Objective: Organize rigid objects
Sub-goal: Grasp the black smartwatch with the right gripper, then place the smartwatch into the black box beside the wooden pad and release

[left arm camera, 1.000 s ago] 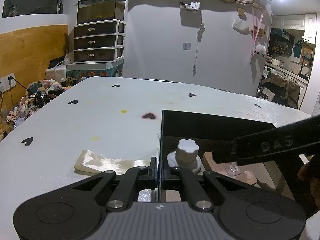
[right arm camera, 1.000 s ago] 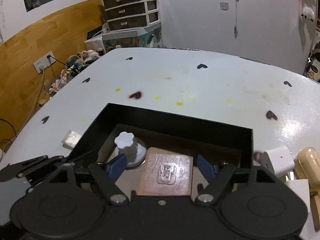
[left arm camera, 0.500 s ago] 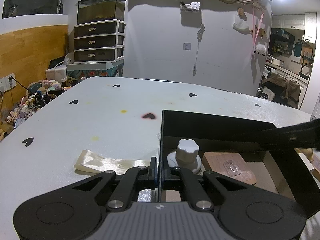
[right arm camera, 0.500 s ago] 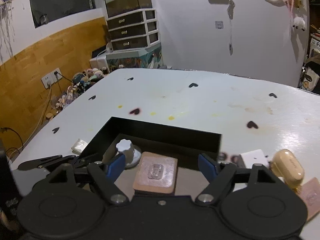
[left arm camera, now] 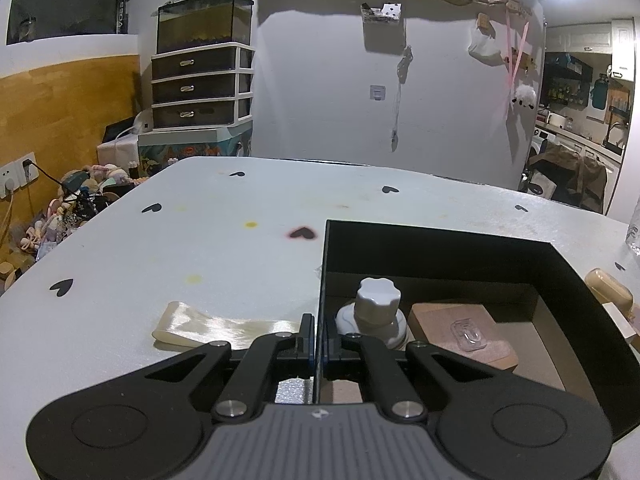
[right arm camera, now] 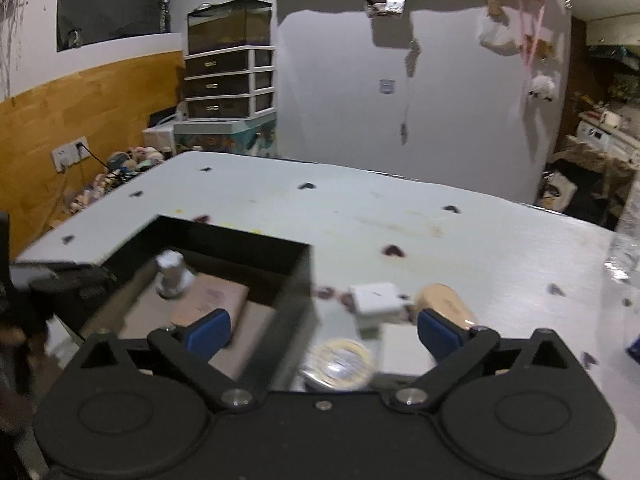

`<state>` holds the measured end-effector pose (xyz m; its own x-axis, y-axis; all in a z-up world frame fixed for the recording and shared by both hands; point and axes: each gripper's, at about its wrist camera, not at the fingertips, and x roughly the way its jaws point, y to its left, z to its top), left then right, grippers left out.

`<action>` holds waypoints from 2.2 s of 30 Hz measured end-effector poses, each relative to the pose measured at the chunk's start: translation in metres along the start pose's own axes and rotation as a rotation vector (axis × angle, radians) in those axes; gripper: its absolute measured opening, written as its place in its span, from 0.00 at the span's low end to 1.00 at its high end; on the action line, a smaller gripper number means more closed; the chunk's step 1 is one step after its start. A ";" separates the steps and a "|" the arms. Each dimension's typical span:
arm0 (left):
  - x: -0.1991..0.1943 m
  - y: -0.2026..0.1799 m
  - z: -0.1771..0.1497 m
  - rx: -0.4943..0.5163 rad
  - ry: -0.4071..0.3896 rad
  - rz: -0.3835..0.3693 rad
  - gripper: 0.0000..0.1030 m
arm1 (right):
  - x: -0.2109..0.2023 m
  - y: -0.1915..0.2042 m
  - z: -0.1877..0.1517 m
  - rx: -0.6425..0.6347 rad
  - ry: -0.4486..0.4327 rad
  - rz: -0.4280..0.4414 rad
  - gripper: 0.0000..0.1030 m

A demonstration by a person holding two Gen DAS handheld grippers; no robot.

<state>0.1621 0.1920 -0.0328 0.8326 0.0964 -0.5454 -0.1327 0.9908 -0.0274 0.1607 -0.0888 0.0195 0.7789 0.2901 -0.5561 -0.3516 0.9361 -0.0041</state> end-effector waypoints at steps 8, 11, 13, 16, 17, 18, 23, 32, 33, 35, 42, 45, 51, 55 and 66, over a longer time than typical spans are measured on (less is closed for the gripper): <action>0.000 -0.001 0.000 0.002 0.000 0.005 0.03 | -0.003 -0.038 -0.039 0.038 0.036 -0.080 1.00; 0.000 -0.002 0.000 0.007 0.000 0.007 0.03 | -0.001 -0.047 -0.051 0.062 0.054 -0.102 0.99; 0.000 -0.002 0.001 0.006 -0.001 0.007 0.03 | 0.000 -0.053 -0.058 0.072 0.058 -0.113 0.99; 0.000 -0.002 0.001 0.006 -0.001 0.008 0.03 | -0.002 -0.056 -0.065 0.088 0.055 -0.091 0.97; 0.000 -0.002 0.001 0.006 -0.001 0.008 0.03 | -0.003 -0.056 -0.066 0.091 0.053 -0.072 0.94; 0.000 -0.002 0.000 0.006 0.000 0.007 0.03 | -0.004 -0.054 -0.067 0.091 0.052 -0.055 0.92; 0.000 -0.002 0.000 0.006 0.000 0.007 0.04 | 0.000 -0.041 -0.069 0.093 0.063 0.027 0.80; 0.000 -0.002 0.000 0.006 0.000 0.008 0.03 | 0.023 -0.009 -0.067 0.083 0.133 0.064 0.70; 0.000 -0.002 0.000 0.006 -0.001 0.007 0.03 | 0.026 -0.008 -0.067 0.088 0.142 0.059 0.67; 0.000 -0.002 0.000 0.005 -0.002 0.008 0.03 | 0.029 -0.006 -0.068 0.089 0.141 0.039 0.65; 0.000 -0.002 0.000 0.005 -0.001 0.008 0.04 | 0.029 -0.006 -0.069 0.069 0.130 -0.020 0.43; 0.000 -0.002 0.000 0.005 -0.001 0.008 0.04 | 0.027 -0.005 -0.070 0.056 0.125 -0.022 0.42; 0.000 -0.002 0.000 0.005 -0.002 0.007 0.04 | 0.019 -0.010 -0.066 0.070 0.104 -0.007 0.42; 0.000 -0.002 0.000 0.007 -0.001 0.008 0.04 | 0.004 -0.013 -0.048 0.083 0.042 0.015 0.41; -0.001 -0.002 0.001 0.003 -0.002 0.007 0.04 | 0.023 0.017 0.024 0.062 -0.025 0.194 0.41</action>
<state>0.1621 0.1899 -0.0317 0.8325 0.1035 -0.5443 -0.1369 0.9904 -0.0212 0.1850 -0.0614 0.0268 0.7126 0.4708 -0.5202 -0.4644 0.8723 0.1533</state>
